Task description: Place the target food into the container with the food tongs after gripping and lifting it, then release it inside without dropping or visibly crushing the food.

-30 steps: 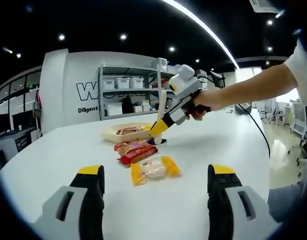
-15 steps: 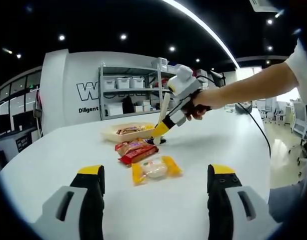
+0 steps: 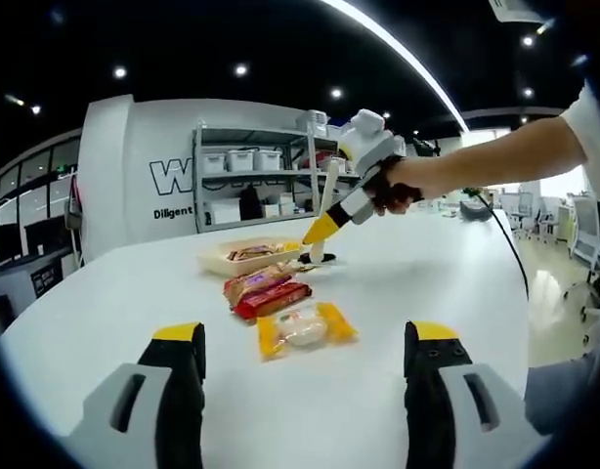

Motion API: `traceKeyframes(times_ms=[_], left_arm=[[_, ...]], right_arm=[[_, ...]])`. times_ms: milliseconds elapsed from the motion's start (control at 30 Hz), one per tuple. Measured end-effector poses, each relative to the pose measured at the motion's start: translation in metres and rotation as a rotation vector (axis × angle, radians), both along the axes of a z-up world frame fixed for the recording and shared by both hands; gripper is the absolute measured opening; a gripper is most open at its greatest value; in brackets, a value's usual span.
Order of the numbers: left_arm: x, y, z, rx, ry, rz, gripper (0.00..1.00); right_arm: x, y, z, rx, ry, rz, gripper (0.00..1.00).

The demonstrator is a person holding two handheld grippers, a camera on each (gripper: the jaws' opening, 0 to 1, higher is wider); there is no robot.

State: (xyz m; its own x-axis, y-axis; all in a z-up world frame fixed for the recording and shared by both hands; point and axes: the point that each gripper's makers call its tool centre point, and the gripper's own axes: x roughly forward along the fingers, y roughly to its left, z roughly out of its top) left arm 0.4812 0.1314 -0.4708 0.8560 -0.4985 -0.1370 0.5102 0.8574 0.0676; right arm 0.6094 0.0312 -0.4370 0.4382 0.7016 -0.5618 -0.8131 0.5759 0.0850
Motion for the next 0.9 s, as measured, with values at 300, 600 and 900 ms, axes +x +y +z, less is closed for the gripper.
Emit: traceKeyframes(times_ms=[300, 600, 900], left_arm=[[-0.003, -0.002, 0.001, -0.002, -0.002, 0.000, 0.82], [-0.005, -0.002, 0.002, 0.005, -0.009, -0.003, 0.83], [-0.004, -0.001, 0.002, -0.007, -0.006, 0.005, 0.84]], right_arm=[[0.008, -0.018, 0.025, 0.009, -0.039, -0.024, 0.14], [0.014, -0.021, 0.038, -0.012, -0.088, -0.033, 0.14], [0.033, -0.008, 0.037, -0.028, -0.098, -0.038, 0.15]])
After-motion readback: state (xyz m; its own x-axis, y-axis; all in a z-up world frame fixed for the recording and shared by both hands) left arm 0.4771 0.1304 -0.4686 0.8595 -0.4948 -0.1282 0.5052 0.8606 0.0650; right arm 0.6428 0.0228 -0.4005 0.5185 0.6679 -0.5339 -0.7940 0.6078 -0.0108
